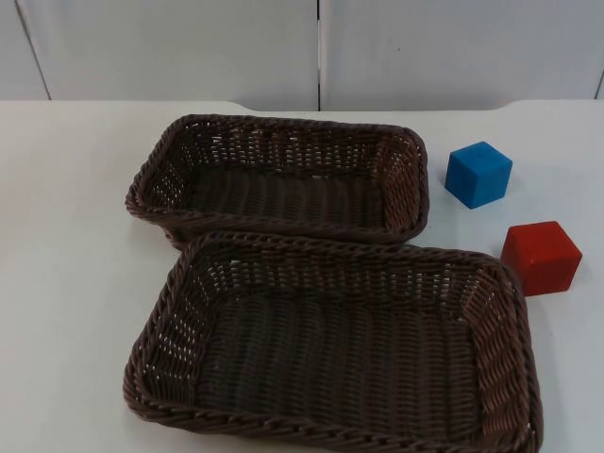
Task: Pick up one cube with the left hand and place it into the upper basket. Pick up one cube with the right hand and place it into the lower basket.
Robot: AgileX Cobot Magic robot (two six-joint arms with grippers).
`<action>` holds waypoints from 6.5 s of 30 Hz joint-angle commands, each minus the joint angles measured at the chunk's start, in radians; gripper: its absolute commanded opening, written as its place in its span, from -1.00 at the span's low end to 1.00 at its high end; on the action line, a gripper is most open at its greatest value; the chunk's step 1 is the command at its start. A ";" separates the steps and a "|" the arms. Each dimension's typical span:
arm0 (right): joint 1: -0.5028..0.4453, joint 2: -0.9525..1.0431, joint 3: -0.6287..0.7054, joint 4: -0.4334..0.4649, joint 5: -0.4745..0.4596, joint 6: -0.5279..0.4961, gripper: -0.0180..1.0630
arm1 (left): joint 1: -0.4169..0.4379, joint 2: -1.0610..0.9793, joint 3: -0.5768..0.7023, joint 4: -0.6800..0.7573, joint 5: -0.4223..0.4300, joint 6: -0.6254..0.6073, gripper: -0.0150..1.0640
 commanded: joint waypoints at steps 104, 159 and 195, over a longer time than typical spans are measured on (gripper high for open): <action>-0.005 -0.003 0.003 0.006 -0.009 0.000 0.98 | -0.435 0.880 -0.704 0.122 -0.341 0.124 0.97; -0.005 -0.003 0.003 0.006 -0.009 0.002 0.98 | -0.411 0.915 -0.704 0.120 -0.380 0.167 -0.68; -0.005 -0.003 0.003 0.008 -0.009 0.002 0.98 | -0.414 0.605 -0.704 0.106 -0.109 0.032 -0.98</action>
